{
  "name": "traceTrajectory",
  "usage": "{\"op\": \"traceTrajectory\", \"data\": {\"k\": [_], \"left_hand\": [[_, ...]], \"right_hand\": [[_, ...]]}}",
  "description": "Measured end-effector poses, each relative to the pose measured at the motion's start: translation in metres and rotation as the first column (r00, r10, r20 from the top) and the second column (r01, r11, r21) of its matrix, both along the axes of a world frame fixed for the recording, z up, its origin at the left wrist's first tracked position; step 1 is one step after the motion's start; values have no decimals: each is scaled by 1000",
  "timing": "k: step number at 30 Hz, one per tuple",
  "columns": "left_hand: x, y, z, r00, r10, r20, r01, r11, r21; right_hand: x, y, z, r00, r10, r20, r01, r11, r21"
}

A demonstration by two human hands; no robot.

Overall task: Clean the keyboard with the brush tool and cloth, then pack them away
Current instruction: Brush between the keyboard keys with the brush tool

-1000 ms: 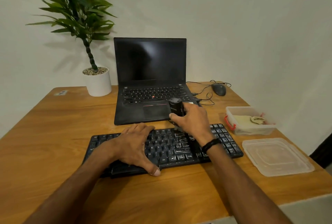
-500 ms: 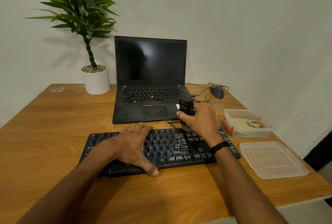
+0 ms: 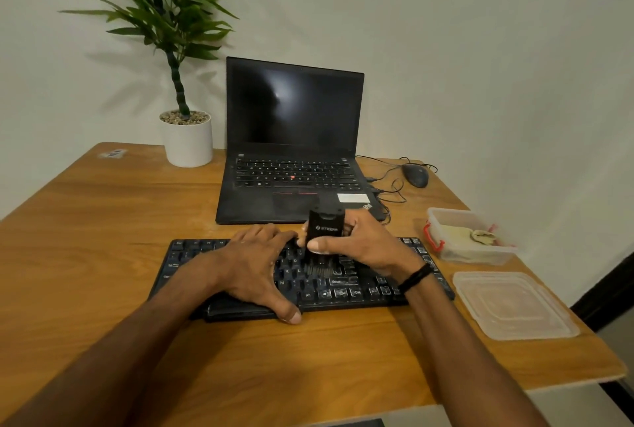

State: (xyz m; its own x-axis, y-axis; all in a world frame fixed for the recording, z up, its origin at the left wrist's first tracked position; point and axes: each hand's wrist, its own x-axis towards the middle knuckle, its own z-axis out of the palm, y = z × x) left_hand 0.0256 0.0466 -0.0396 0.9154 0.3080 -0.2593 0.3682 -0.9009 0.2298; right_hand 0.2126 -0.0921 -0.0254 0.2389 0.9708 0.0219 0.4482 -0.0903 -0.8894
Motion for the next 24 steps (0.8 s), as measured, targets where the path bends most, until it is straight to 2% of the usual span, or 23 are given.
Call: {"op": "traceTrajectory", "data": {"k": [1, 4, 5, 8, 9, 12, 13, 15, 16, 17, 20, 21, 24], "left_hand": [[0, 1, -1, 1000, 0, 2, 0, 1000, -2], [1, 2, 0, 1000, 2, 8, -2, 1000, -3], [2, 2, 0, 1000, 1, 12, -1, 1000, 3], [1, 1, -1, 1000, -6, 14, 6, 1000, 18], [1, 2, -2, 1000, -8, 15, 8, 1000, 17], [2, 4, -3, 1000, -3, 19, 3, 1000, 0], [2, 4, -3, 1000, -1, 23, 1, 1000, 1], [1, 4, -3, 1000, -1, 24, 1, 1000, 7], [1, 3, -3, 1000, -6, 25, 6, 1000, 14], [1, 3, -4, 1000, -11, 26, 11, 1000, 19], [2, 2, -2, 1000, -9, 28, 9, 1000, 8], [2, 2, -1, 1000, -6, 31, 5, 1000, 10], [1, -1, -1, 1000, -9, 14, 9, 1000, 22]], "right_hand": [[-1, 0, 0, 999, -24, -28, 24, 1000, 15], [-6, 5, -1, 952, -265, 154, 243, 959, 148], [-5, 6, -3, 961, -237, 145, 217, 966, 142], [-10, 3, -7, 1000, -6, -12, 7, 998, 56], [-10, 4, -7, 1000, -25, -4, 25, 998, 66], [-8, 5, -3, 965, -237, 111, 216, 961, 170], [-6, 4, -3, 980, -186, 73, 174, 974, 145], [-6, 1, -6, 995, 27, -96, -25, 999, 24], [-10, -2, -6, 990, 83, -117, -82, 997, 6], [-12, -1, -7, 996, 59, -62, -57, 998, 19], [-13, 3, -1, 952, -262, 157, 235, 957, 172], [-13, 1, 0, 960, -242, 141, 218, 961, 169], [-15, -11, -4, 996, 50, -78, -49, 999, 16]]}}
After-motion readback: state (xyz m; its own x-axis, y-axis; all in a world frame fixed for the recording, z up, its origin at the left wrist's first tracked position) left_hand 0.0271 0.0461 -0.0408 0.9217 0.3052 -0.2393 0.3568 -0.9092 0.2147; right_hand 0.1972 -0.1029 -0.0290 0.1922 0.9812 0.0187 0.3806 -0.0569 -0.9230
